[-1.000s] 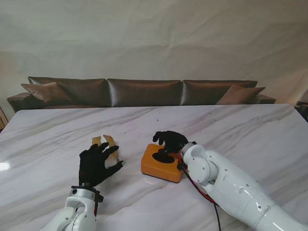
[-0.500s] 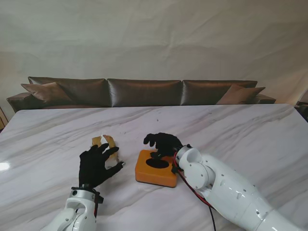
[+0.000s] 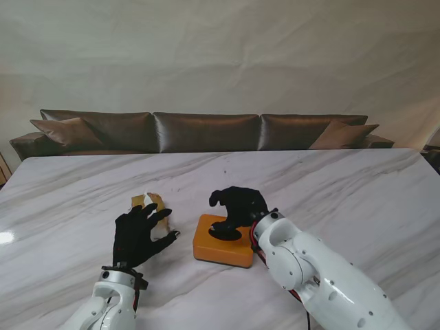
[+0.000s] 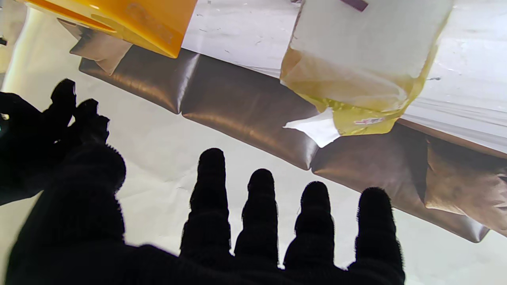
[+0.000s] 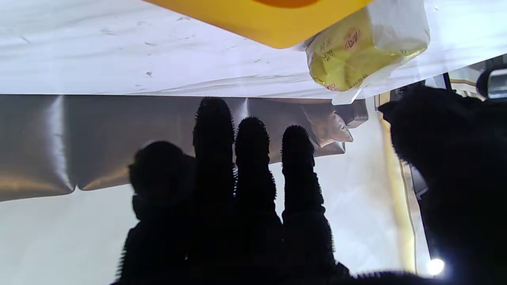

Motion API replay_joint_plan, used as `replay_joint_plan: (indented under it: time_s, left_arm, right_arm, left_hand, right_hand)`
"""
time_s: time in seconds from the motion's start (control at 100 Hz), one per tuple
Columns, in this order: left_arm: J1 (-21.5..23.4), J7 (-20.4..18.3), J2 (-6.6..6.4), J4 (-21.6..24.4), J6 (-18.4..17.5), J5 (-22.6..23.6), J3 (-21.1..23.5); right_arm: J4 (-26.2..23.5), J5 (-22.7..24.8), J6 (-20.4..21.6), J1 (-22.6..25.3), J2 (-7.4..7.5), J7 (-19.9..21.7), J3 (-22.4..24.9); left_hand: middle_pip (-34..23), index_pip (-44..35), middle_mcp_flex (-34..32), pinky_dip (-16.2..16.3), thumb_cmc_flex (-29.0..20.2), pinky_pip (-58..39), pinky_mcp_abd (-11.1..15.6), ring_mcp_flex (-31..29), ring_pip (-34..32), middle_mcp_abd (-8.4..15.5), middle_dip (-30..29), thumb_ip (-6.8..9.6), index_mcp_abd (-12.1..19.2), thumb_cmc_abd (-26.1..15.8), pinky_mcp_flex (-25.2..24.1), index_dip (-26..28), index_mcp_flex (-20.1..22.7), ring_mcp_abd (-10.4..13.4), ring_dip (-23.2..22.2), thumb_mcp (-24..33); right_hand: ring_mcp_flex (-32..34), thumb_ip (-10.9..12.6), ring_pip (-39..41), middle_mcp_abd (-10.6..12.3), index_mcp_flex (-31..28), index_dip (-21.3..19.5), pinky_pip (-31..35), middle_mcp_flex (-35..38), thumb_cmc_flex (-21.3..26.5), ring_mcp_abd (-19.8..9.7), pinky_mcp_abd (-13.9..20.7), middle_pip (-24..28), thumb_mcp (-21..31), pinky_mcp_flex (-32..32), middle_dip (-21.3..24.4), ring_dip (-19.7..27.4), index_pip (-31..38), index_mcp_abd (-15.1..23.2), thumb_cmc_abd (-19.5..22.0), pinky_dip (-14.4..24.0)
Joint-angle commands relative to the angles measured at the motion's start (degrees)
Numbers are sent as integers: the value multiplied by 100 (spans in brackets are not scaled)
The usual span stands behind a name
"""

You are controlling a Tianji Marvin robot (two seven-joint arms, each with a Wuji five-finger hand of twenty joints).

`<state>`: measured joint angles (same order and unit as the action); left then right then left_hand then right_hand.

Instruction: Refill a tissue box and feed the first sheet

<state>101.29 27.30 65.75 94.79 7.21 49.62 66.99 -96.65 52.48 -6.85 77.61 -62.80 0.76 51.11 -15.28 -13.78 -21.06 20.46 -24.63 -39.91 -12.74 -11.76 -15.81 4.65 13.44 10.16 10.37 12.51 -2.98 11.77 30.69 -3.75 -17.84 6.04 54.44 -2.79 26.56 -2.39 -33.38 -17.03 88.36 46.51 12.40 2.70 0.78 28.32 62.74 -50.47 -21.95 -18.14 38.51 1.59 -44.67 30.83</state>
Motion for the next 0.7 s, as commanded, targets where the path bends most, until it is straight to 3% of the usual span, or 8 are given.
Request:
replay_joint_plan:
  time_s: [0.0, 0.29, 0.44, 0.49, 0.52, 0.55, 0.69]
  left_arm:
    - [45, -99, -13, 27, -77, 35, 47]
    - [155, -199, -66, 170, -384, 172, 214]
    - [194, -151, -64, 181, -449, 188, 237]
    - [204, -120, -60, 175, -467, 179, 236]
    - [211, -100, -57, 171, -480, 175, 236]
    - [218, -82, -55, 167, -493, 171, 238]
    - [270, -17, -47, 162, -553, 157, 276]
  right_arm:
    - [-91, -10, -109, 200, 43, 19, -37]
    - [-364, 289, -641, 544, 98, 199, -208]
    - [-405, 378, -828, 508, 126, 386, -400]
    - [-419, 408, -877, 491, 134, 440, -458]
    - [-418, 436, -911, 476, 138, 460, -496]
    - [-409, 473, -946, 456, 140, 471, -537]
    - [-352, 587, -1087, 342, 150, 542, -709]
  left_hand:
    - [-66, -68, -169, -31, -67, -54, -85, -102, 75, -18, 57, -137, 68, -209, -121, 104, 44, -20, -53, -110]
    - [-66, -81, -173, -31, -68, -53, -101, -107, 77, -34, 57, -138, 38, -208, -123, 111, 57, -21, -51, -111]
    - [-62, -89, -175, -31, -73, -53, -103, -106, 83, -31, 55, -138, 31, -209, -124, 116, 68, -26, -48, -109]
    - [-61, -91, -174, -31, -79, -53, -103, -107, 84, -32, 55, -138, 32, -212, -124, 117, 70, -25, -49, -107]
    - [-60, -92, -173, -31, -77, -53, -103, -107, 84, -30, 55, -139, 30, -215, -124, 118, 71, -26, -48, -109]
    - [-61, -92, -174, -31, -76, -53, -103, -106, 84, -31, 55, -139, 31, -214, -124, 118, 70, -27, -49, -110]
    - [-60, -99, -177, -32, -76, -53, -103, -107, 85, -29, 54, -142, 13, -211, -124, 122, 80, -30, -49, -114]
  right_hand:
    - [92, -168, -119, 9, -104, -38, 645, 141, -230, 302, 1236, -148, -95, -543, 187, 182, -37, 114, 131, 8]
    - [568, -135, -396, -158, -322, 106, 952, 364, -407, 74, 1491, -221, -345, -1192, 548, 484, -183, -83, 431, -152]
    - [715, -14, -460, -249, -382, 183, 975, 435, -340, 35, 1472, -153, -764, -1277, 617, 546, -154, -181, 757, -238]
    - [716, 143, -482, -235, -374, 226, 986, 419, -247, 32, 1476, -158, -1223, -1278, 639, 563, -136, -185, 1085, -268]
    - [708, 650, -490, -235, -359, 250, 989, 407, -435, 32, 1476, -159, -1531, -1275, 645, 566, -131, -185, 1198, -280]
    - [696, 875, -496, -232, -354, 257, 989, 410, -649, 31, 1477, -157, -1371, -1273, 646, 568, -128, -186, 1026, -283]
    - [686, 1022, -498, -239, -326, 261, 973, 384, -809, 45, 1491, -160, -1123, -1256, 646, 567, -133, -194, 908, -288]
